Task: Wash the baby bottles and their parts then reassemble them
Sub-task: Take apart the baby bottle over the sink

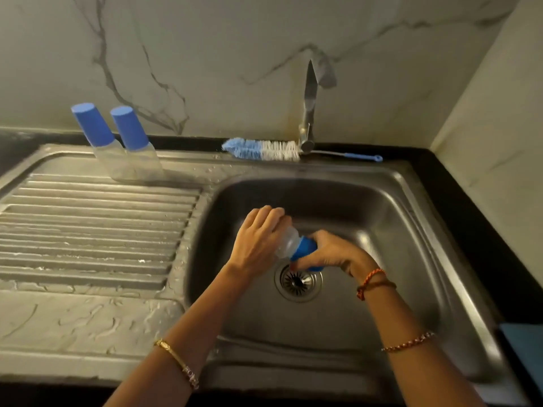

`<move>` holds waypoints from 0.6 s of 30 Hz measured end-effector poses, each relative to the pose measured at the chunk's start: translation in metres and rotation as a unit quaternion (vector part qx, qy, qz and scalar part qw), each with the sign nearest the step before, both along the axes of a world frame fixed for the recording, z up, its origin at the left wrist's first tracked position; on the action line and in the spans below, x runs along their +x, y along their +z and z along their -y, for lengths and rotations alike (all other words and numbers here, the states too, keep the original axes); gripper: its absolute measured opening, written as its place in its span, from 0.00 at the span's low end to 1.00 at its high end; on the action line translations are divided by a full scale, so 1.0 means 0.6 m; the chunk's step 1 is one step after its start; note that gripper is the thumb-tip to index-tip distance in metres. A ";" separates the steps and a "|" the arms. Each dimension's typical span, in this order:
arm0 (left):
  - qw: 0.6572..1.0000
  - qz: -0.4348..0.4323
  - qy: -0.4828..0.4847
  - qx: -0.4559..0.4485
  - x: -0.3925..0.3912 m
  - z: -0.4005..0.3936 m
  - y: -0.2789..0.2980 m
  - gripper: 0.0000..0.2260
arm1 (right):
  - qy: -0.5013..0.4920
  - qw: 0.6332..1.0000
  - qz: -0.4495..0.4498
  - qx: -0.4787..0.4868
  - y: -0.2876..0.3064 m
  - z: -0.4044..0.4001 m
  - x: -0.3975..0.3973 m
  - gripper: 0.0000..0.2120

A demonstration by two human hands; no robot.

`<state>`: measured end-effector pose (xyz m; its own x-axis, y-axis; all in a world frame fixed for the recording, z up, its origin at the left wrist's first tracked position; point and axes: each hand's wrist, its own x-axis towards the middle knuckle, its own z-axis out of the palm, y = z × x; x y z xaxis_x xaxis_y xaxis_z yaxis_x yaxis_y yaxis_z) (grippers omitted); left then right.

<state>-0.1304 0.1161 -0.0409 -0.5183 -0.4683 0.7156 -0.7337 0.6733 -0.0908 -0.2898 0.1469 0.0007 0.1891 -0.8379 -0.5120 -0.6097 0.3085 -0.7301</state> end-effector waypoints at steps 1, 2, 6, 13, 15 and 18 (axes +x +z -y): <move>1.000 0.016 -0.003 0.004 -0.006 -0.005 -0.004 0.13 | 0.007 1.000 -0.007 0.011 -0.009 -0.005 -0.002 0.18; 0.999 0.034 -0.005 0.017 -0.012 -0.009 -0.010 0.12 | 0.006 1.000 -0.009 0.012 -0.022 -0.009 -0.006 0.18; 0.991 0.091 0.026 0.090 -0.030 -0.024 -0.019 0.08 | -0.016 0.997 -0.057 -0.049 -0.061 -0.021 -0.014 0.18; 0.975 0.065 0.064 0.203 -0.049 -0.007 -0.008 0.16 | -0.024 0.949 -0.189 -0.253 -0.071 -0.018 -0.021 0.20; 0.966 0.053 0.078 0.242 -0.049 -0.004 -0.005 0.20 | -0.021 0.918 -0.237 -0.317 -0.076 -0.013 -0.019 0.22; 0.958 0.045 0.073 0.275 -0.047 -0.006 0.008 0.21 | -0.032 0.896 -0.248 -0.368 -0.087 -0.008 -0.017 0.23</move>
<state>-0.1585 0.1196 -0.0361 -0.4659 -0.8337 0.2966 -0.8297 0.5280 0.1810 -0.3002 0.1518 -0.0517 0.0307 -0.9840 0.1753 -0.9140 -0.0986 -0.3936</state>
